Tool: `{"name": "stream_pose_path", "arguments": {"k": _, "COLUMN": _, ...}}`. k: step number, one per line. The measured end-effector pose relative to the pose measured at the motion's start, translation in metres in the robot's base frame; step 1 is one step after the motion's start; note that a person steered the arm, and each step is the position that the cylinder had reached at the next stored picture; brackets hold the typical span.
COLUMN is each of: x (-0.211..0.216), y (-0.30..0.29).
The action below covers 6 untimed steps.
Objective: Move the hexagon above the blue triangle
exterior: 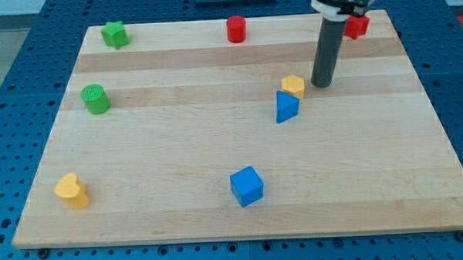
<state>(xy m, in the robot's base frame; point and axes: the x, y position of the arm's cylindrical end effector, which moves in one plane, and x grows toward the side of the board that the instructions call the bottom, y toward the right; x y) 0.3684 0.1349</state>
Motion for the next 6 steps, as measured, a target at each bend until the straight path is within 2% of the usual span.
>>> {"name": "stream_pose_path", "arguments": {"k": 6, "x": 0.000, "y": -0.047}}
